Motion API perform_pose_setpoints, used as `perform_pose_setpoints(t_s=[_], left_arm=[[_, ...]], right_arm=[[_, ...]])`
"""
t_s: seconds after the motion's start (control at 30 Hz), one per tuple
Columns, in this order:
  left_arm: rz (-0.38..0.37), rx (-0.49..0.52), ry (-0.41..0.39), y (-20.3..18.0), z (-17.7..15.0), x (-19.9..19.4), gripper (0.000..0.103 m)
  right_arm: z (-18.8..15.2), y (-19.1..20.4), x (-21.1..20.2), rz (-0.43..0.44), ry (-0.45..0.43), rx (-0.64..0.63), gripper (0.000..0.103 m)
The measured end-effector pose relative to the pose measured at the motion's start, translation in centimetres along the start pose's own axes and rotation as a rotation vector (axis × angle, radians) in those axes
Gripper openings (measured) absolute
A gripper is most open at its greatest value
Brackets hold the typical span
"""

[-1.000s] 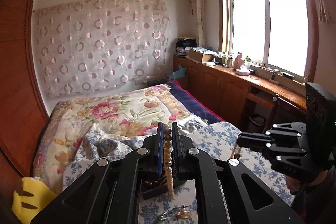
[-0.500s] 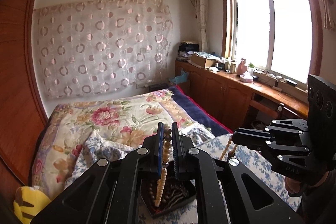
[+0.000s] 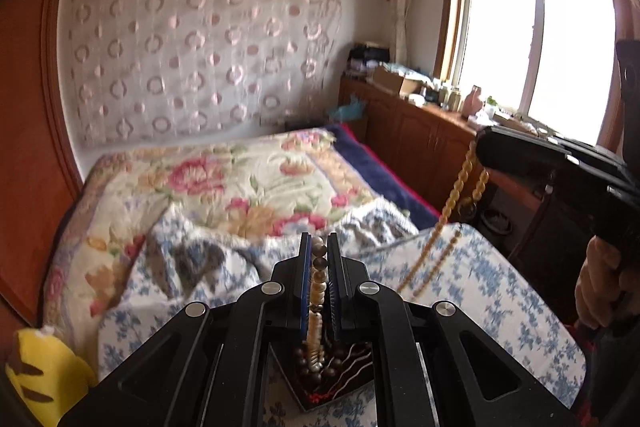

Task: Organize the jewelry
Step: 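Lift the pearl necklace with the left tool and drop it into the black box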

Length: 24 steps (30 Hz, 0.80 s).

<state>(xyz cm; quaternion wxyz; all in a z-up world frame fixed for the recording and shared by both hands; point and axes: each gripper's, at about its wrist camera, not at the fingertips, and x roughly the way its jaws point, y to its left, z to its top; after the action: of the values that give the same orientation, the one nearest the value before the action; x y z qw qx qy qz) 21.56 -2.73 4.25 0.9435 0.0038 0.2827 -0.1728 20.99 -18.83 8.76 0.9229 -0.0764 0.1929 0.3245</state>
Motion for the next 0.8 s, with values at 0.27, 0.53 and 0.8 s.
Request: perform_pose_setpoints(t_s=[0.27, 0.53, 0.8], left_arm=[[-0.013, -0.017, 0.067, 0.5, -3.1, 2.2, 0.007], [0.023, -0.022, 0.07, 1.0, -4.4, 1.5, 0.02], [0.053, -0.011, 0.063, 1.2, -6.1, -0.3, 0.034]], right_arm=[[-4.7, -0.3, 5.8, 0.027, 0.152, 0.045, 0.005], [-6.2, 0.2, 7.1, 0.027, 0.185, 0.066, 0.006], [-6.4, 0.8, 5.5, -0.011, 0.181, 0.055, 0.012]])
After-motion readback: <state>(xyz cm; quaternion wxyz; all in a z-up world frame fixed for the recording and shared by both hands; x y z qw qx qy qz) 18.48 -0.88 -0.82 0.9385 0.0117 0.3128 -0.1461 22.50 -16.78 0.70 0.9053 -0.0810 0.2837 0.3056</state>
